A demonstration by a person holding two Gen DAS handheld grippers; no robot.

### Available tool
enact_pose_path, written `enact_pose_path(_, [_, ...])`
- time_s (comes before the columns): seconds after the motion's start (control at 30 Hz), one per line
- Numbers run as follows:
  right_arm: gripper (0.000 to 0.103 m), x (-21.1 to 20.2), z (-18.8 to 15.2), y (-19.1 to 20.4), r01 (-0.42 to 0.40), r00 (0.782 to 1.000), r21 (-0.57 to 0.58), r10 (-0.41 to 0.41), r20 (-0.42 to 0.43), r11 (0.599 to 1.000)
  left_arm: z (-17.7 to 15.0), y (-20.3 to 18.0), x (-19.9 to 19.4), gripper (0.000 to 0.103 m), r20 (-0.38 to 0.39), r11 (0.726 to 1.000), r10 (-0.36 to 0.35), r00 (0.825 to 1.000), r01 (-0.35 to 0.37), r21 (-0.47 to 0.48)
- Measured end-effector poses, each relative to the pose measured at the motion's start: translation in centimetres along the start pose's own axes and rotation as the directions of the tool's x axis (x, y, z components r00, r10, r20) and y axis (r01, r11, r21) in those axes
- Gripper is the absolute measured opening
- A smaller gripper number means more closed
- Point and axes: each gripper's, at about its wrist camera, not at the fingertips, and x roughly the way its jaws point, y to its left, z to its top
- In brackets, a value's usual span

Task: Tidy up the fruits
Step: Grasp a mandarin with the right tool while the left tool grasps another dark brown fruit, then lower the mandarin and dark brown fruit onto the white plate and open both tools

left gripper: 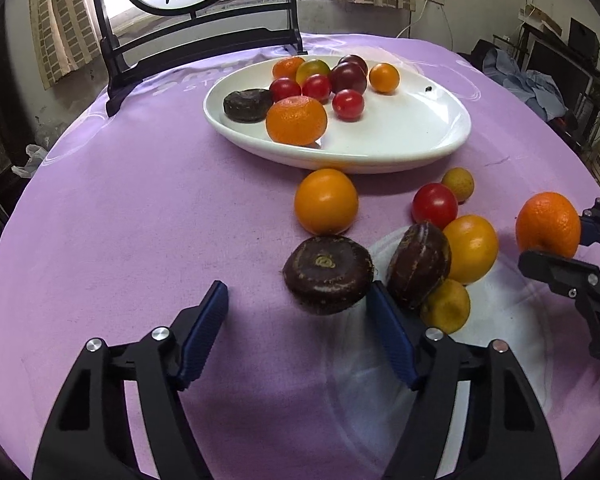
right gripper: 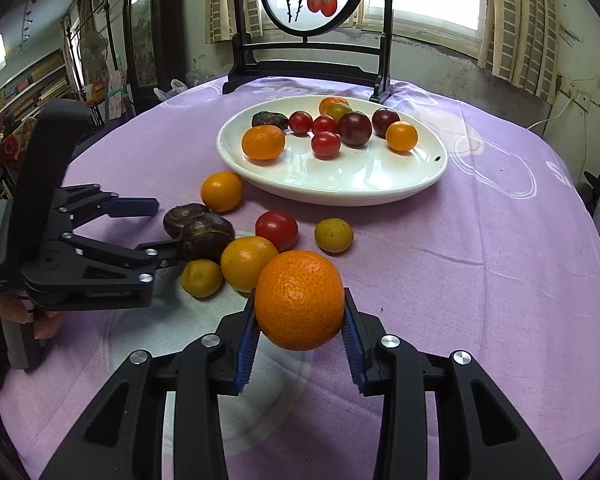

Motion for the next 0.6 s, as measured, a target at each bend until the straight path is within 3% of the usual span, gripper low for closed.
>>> enact_pose_path(0.03, [0.039, 0.0, 0.0, 0.0, 0.0, 1.0, 0.0, 0.0, 0.001, 1.0, 0.1, -0.1, 0.1, 0.07, 0.002, 1.0, 0.0, 1.0, 0.0, 0.001])
enact_pose_path(0.13, [0.039, 0.0, 0.0, 0.1, 0.002, 1.0, -0.001, -0.002, 0.002, 1.0, 0.3, -0.4, 0.0, 0.044, 0.009, 0.998, -0.059, 0.998, 0.059, -0.002])
enact_pose_path(0.23, [0.039, -0.2, 0.0, 0.1, 0.004, 1.0, -0.002, -0.004, 0.008, 1.0, 0.2, -0.9, -0.2, 0.043, 0.014, 0.999, -0.045, 0.999, 0.045, 0.021])
enact_pose_path(0.37, [0.039, -0.6, 0.2, 0.0, 0.008, 1.0, 0.008, -0.008, 0.027, 1.0, 0.1, -0.3, -0.9, 0.043, 0.007, 0.996, -0.082, 0.997, 0.082, -0.02])
enact_pose_path(0.6, [0.038, -2.7, 1.9, -1.4, 0.03, 0.993, 0.078, -0.038, 0.108, 0.997, 2.6, 1.4, -5.3, 0.043, 0.119, 0.984, -0.121, 0.985, 0.135, -0.119])
